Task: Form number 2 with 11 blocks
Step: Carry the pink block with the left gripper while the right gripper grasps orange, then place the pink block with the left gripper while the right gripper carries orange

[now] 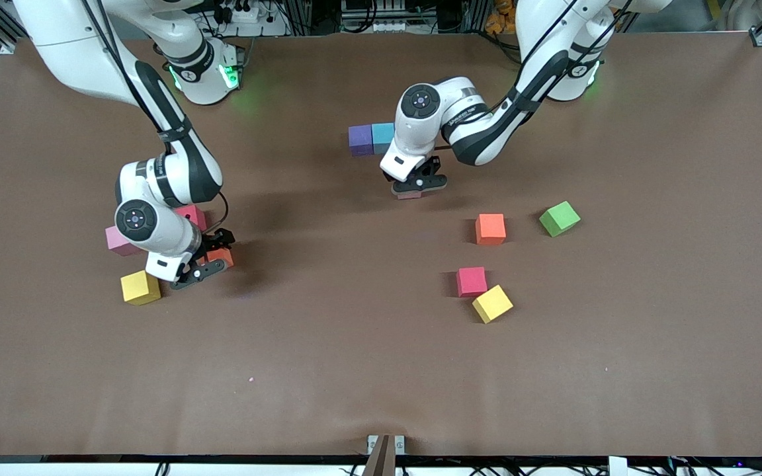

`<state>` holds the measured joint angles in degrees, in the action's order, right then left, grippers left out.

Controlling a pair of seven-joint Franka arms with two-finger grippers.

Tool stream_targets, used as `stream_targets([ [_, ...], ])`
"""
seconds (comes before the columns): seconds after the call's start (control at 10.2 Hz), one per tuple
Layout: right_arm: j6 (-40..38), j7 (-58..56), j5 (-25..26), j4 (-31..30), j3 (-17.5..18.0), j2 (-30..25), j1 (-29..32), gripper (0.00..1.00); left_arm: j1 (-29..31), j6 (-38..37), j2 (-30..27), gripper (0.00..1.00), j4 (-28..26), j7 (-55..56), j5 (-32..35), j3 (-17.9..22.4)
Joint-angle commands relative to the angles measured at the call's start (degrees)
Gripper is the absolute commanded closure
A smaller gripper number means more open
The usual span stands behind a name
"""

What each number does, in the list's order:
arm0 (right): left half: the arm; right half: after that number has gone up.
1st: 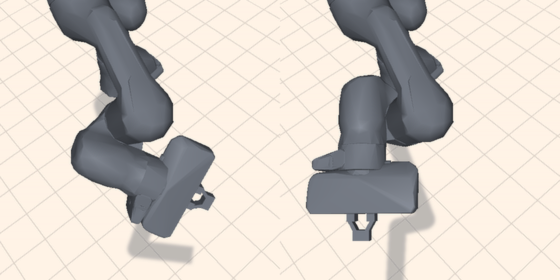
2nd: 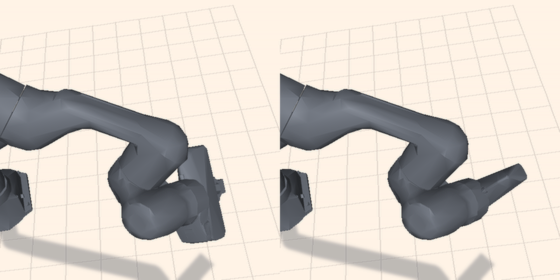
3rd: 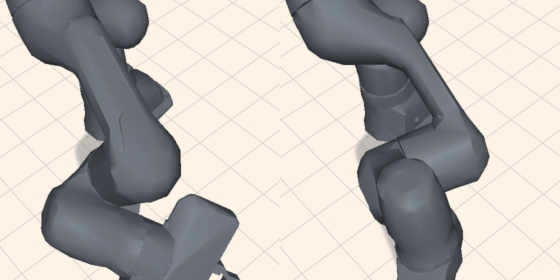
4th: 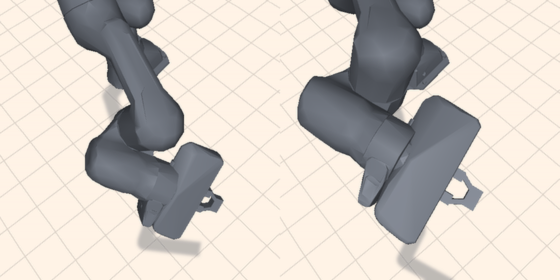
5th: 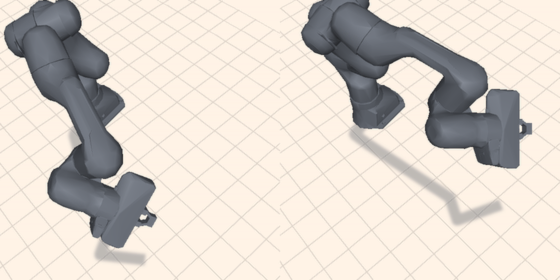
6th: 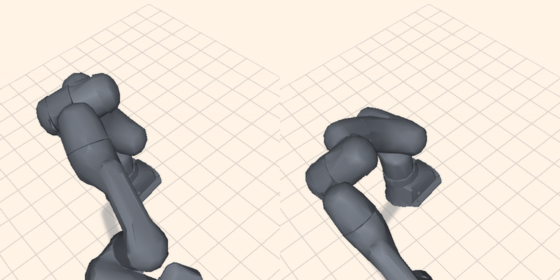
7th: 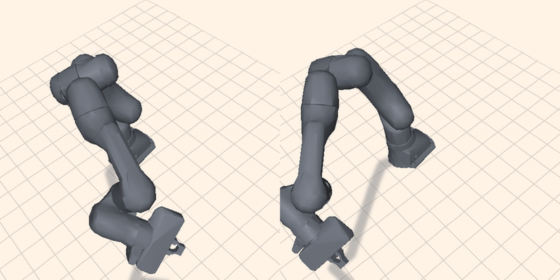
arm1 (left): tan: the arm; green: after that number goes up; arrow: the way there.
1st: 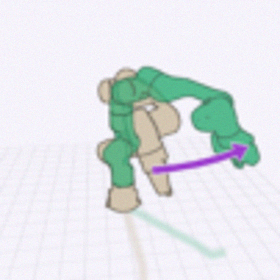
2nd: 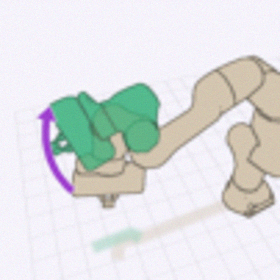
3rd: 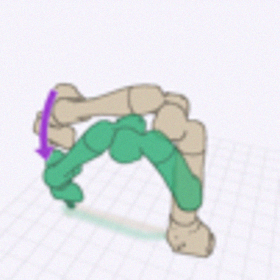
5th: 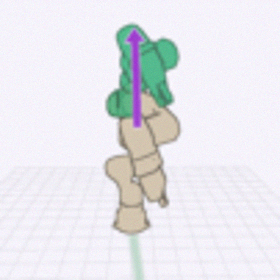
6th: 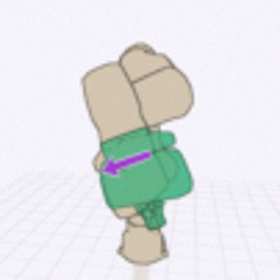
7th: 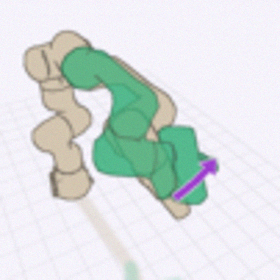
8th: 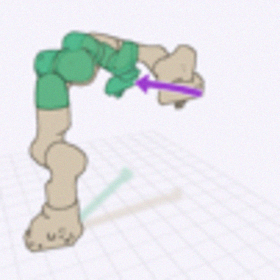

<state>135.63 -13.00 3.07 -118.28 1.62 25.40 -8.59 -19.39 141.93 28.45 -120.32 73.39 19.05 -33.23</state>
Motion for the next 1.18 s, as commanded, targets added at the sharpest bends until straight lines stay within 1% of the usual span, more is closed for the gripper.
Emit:
stream_targets([
  [0.0,0.4,1.0,0.6,-1.7,0.9,-1.8,1.0,0.50,0.1,0.5,-2.1,0.85,-1.8,2.8,2.2,0.1],
  [0.1,0.3,1.0,0.6,-1.6,0.9,-2.1,1.0,0.54,0.1,0.5,-2.1,0.85,-1.8,3.1,2.2,0.1],
  [0.39,-0.1,-0.8,0.6,-1.0,1.5,-3.1,0.3,0.53,-0.4,0.5,-2.1,0.84,-1.9,3.7,2.2,0.1],
  [0.49,-0.2,-4.0,0.6,-0.3,2.1,-3.2,-0.1,0.53,-0.7,0.5,-2.1,0.83,-2.0,3.9,2.2,0.1],
  [0.78,0.0,-13.5,0.6,1.4,2.2,-2.9,-5.1,0.53,-1.3,0.5,-2.1,0.81,-2.1,5.1,2.2,0.0],
  [1.08,0.4,-15.4,0.8,3.2,2.2,-2.1,-10.1,0.52,-1.7,0.5,-2.1,0.81,-2.6,5.2,2.3,0.0],
])
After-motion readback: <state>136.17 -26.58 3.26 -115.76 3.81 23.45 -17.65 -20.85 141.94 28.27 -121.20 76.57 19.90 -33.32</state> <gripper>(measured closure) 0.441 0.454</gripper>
